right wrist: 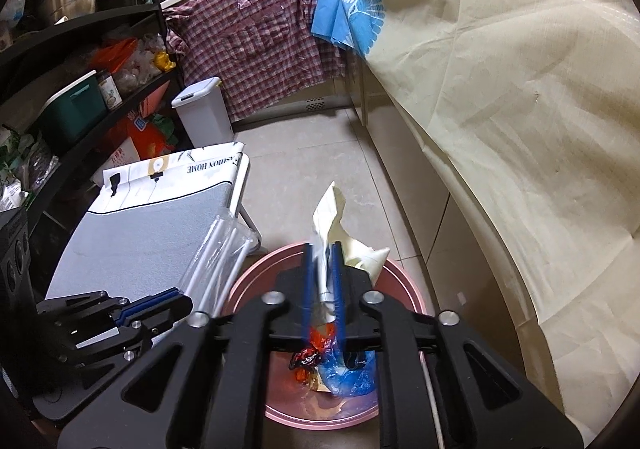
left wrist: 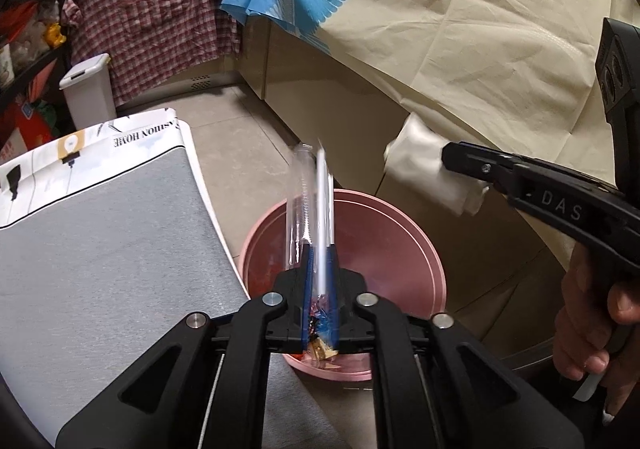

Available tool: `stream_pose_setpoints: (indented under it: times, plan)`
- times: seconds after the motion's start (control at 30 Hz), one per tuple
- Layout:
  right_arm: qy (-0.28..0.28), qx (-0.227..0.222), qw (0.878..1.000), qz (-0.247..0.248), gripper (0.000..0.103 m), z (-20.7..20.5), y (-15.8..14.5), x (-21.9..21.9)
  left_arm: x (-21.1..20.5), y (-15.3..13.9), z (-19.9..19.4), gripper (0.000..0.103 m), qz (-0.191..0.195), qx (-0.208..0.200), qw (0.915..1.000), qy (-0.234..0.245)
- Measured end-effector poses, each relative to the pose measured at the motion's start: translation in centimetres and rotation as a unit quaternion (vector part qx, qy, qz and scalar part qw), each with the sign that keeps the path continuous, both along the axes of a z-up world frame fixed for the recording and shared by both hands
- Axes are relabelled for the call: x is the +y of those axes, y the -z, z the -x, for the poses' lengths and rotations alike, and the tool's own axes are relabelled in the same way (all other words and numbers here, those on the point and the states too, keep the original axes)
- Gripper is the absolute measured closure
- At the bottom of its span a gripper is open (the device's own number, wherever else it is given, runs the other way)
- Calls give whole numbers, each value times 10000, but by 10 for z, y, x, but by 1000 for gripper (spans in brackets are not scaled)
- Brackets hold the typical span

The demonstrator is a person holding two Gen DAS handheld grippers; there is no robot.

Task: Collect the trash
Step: 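Open both grippers over the pink bucket to drop straws and tissue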

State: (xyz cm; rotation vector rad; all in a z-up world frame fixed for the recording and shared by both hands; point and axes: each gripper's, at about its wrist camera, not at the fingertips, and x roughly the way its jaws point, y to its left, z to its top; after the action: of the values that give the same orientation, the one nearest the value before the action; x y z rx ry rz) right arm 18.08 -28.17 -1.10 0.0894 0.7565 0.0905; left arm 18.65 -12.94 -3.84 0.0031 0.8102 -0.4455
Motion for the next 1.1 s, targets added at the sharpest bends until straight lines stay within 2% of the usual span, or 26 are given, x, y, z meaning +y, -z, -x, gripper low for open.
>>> stream_pose_setpoints:
  times: [0.07, 0.4, 0.53, 0.63, 0.67, 0.8, 0.87, 1.0, 1.1]
  plan:
    - [76, -4, 10000, 11, 46, 0, 1, -1, -2, 0, 2, 80, -36, -64, 10000, 20]
    - [237, -66, 9997, -90, 46, 2, 0, -8, 3, -3, 1, 76, 33, -59, 9999, -92]
    - [309, -74, 9995, -14, 46, 5, 2, -10, 10, -6, 4, 64, 44, -92, 9998, -186]
    - [304, -165, 9992, 219, 43, 16, 1, -7, 21, -10, 8, 53, 56, -145, 9995, -284]
    - [302, -195, 9990, 265, 40, 19, 0, -6, 26, -12, 11, 48, 55, -172, 9993, -335]
    - [289, -352, 9977, 500, 28, 42, -3, -5, 43, -18, 23, 43, 69, -234, 9985, -497]
    - [296, -392, 9973, 551, 22, 54, -4, -5, 51, -21, 36, 35, 42, -313, 9977, -594]
    - [356, -650, 9957, 549, 11, 82, -16, 0, 58, -22, 61, 30, -28, -389, 9970, -670]
    - [426, -744, 9943, 641, 7, 101, -21, 6, 59, -19, 79, 24, -27, -323, 9969, -720]
